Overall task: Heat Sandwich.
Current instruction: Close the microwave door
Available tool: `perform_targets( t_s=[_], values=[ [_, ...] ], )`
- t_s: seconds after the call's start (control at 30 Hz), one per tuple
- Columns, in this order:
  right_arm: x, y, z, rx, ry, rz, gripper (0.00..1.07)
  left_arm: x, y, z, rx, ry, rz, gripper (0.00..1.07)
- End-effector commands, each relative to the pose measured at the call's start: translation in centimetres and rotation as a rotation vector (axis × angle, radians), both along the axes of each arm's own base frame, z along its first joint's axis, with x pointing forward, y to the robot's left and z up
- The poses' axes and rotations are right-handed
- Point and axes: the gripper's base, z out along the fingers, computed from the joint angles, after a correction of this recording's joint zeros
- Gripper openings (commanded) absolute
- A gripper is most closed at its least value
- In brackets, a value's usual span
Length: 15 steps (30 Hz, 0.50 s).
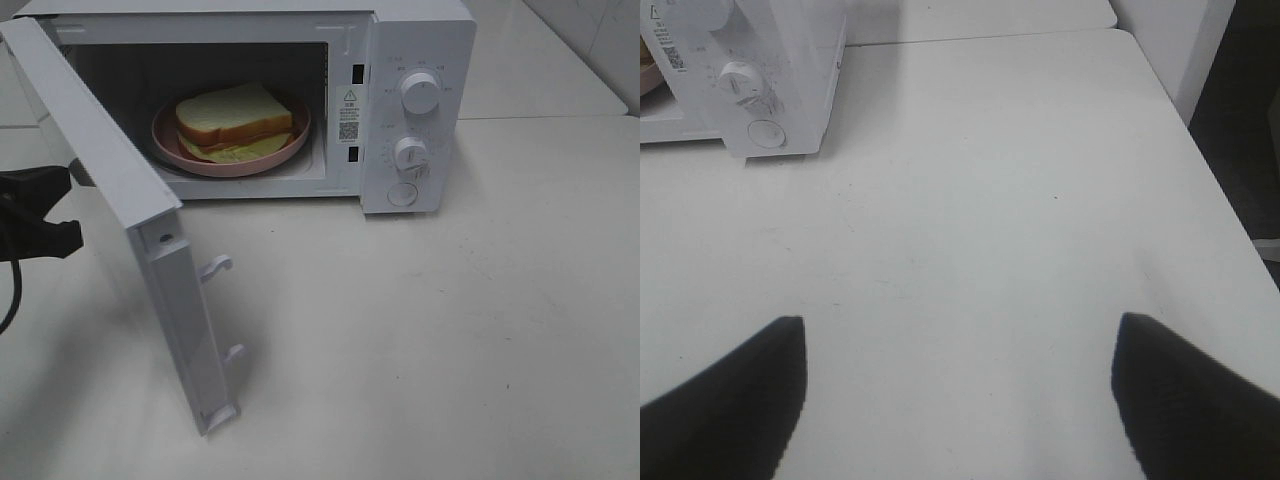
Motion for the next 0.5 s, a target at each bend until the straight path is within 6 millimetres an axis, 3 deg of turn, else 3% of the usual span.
perform_targets(
  t_s=[0.03, 0.47, 0.5],
  values=[
    [-0.4, 0.0, -0.1, 0.003, -0.03, -0.004, 0.76, 0.5, -1.6, 0.1, -0.008, -0.033, -0.016, 0.0],
    [-0.4, 0.0, -0.1, 0.003, -0.03, -0.004, 0.76, 2.3, -6.2, 0.6, -0.062, -0.051, -0.031, 0.0],
    [-0.4, 0.0, -0.1, 0.003, -0.03, -0.004, 0.76, 2.8, -7.2, 0.7, -0.075, -0.056, -0.04, 0.0]
  ],
)
